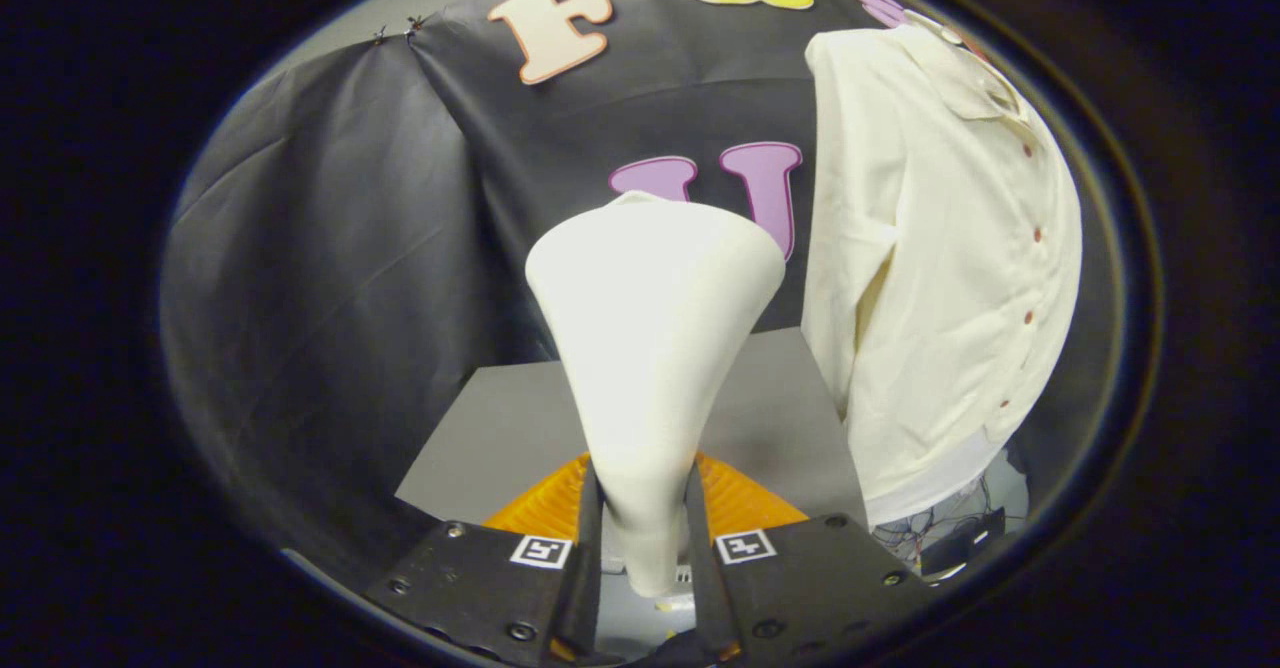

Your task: Iron the clothes twice with a garment steamer, once on the left side and once on the right side.

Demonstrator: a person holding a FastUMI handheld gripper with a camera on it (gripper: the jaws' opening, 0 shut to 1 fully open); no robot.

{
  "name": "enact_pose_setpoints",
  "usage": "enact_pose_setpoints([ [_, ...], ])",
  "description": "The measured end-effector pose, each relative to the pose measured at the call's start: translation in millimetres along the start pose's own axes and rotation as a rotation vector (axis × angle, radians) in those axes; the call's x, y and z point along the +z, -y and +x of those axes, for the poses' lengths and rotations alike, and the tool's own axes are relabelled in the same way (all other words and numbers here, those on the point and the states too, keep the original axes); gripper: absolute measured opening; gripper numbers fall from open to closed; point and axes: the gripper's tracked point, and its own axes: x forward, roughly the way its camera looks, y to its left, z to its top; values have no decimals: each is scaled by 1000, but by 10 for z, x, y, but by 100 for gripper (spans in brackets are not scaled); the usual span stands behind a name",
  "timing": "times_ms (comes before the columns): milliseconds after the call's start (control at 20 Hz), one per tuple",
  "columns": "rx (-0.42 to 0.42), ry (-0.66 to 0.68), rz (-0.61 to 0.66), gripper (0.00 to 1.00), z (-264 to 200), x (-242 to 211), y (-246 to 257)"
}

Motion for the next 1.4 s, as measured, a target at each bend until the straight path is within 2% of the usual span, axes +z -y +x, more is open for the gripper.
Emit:
enact_pose_setpoints([
  [100,1,59,14,38,-271,119,101],
  [300,-50,189,6,38,-745,414,516],
  [700,-219,495,41,38,-1476,1140,1639],
  [850,-267,560,-36,38,-1518,1296,1954],
  [1100,-284,612,-23,38,-1275,1411,2303],
  [1400,-222,605,-18,39,-736,1398,2310],
])
